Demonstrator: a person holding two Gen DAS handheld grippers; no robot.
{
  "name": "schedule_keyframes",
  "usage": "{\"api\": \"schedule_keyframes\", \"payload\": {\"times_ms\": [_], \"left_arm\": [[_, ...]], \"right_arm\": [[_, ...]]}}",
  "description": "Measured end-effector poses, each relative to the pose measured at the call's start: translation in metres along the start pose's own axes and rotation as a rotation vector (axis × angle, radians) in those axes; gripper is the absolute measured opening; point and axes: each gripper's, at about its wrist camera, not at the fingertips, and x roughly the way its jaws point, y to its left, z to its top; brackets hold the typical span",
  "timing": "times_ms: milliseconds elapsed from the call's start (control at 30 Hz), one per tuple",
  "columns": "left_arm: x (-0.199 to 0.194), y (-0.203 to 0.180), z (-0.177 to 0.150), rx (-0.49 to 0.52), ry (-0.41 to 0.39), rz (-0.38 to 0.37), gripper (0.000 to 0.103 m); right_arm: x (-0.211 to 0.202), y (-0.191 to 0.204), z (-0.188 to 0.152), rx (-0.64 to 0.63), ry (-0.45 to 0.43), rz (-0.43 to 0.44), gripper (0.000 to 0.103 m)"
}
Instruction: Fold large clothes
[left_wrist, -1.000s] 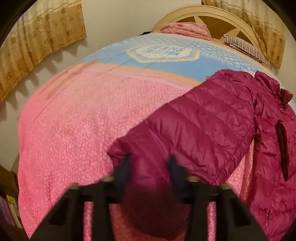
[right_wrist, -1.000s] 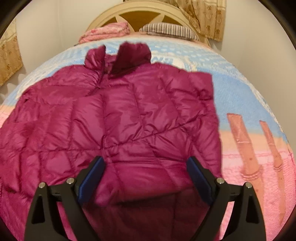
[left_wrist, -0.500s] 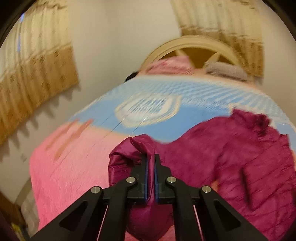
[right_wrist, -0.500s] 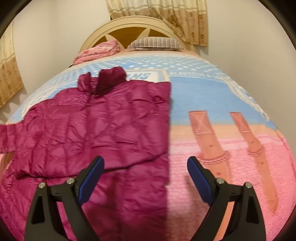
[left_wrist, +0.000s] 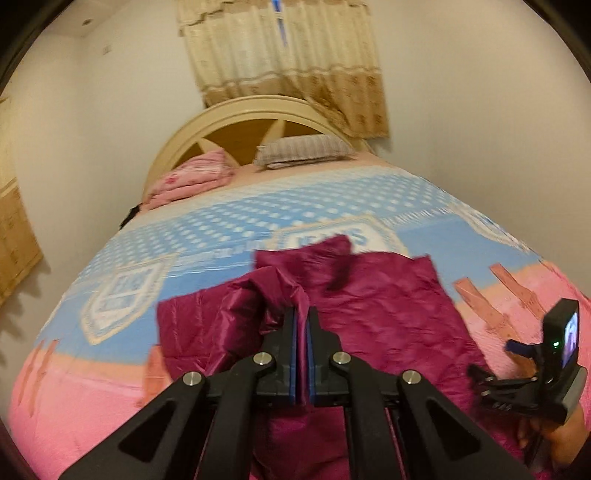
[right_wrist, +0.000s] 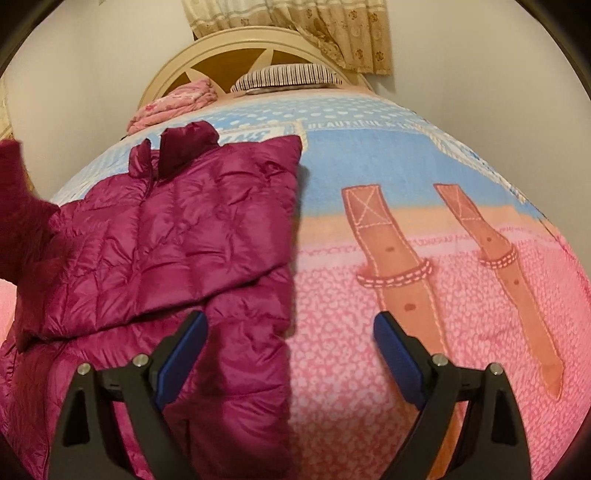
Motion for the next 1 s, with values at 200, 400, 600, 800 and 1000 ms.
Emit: {"api": "schedule_keyframes", "payload": {"times_ms": [200,400,600,800,1000], "left_arm": [[0.021,-0.046,-0.011,0.080,0.045,-0.027,0.007],[0.004,-0.007,-0.018,0.032,-0.064,0.027,0.092],[0.007,0.050,-0.034,-0.008,-0.030,0.101,0.092],[0.033,0.132,-0.078,-0.155,0.085,0.203,0.092],[0.052,0.173,-0.118,-0.311,0.192,0.212,0.092]], "right_arm": [[0.013,0.001,-0.001,-0.004,0.060,-0.013,0.093],[0.015,0.001,-0.003,-0.005,0.065,-0.014,0.094],[0.009,0.002,-0.001,-0.007,0.046,0.015,0.094],[-0.041,0.025,0.031,0.011,-0.066,0.114,0.094],[-0.025,0.086,0.058,-0.011,0.015,0.358,0.094]]}}
